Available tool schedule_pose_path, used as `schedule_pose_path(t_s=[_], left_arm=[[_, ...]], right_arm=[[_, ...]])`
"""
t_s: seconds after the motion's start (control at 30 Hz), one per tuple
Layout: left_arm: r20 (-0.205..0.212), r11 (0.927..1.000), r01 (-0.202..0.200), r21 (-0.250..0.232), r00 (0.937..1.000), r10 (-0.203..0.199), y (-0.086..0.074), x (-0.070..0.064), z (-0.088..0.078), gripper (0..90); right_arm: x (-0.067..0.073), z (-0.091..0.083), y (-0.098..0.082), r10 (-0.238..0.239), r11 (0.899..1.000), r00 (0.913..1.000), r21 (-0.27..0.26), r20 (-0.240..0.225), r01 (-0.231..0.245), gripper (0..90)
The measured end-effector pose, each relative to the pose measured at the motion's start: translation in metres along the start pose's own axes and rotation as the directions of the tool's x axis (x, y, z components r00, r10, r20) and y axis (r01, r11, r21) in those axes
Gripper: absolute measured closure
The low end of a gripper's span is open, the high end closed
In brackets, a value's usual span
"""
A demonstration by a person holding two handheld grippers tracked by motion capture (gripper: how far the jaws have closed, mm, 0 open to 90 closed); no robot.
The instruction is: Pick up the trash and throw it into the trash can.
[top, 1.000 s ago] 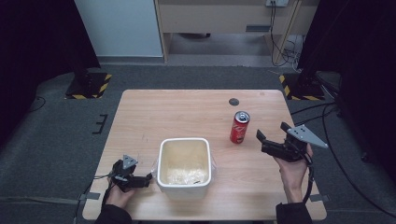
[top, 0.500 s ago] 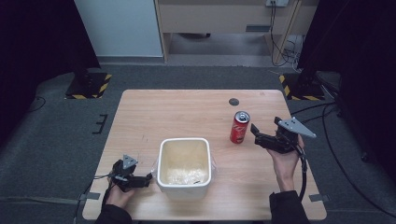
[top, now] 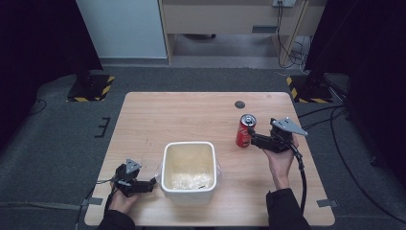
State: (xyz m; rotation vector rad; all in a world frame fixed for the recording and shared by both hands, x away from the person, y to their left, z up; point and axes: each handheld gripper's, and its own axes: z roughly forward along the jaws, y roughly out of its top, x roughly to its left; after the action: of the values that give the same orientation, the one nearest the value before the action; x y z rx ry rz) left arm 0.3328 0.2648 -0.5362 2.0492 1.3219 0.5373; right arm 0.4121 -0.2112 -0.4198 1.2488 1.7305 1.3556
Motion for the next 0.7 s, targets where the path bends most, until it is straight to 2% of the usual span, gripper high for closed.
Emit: schedule_pose_path(t_s=[0.33, 0.7], left_arm=[[0.000, 1.0000, 0.000, 0.000, 1.0000, 0.000, 0.000, 0.000, 0.000, 0.0], [0.001, 1.0000, -0.001, 0.000, 1.0000, 0.001, 0.000, 0.000, 0.000, 0.0]], right_arm=[[0.004, 0.024, -0.012, 0.006, 0.999, 1.0000, 0.051, 0.002, -0.006, 5.8], [0.006, 0.048, -0.028, 0.011, 0.994, 0.9996, 0.108, 0.026, -0.014, 6.7]])
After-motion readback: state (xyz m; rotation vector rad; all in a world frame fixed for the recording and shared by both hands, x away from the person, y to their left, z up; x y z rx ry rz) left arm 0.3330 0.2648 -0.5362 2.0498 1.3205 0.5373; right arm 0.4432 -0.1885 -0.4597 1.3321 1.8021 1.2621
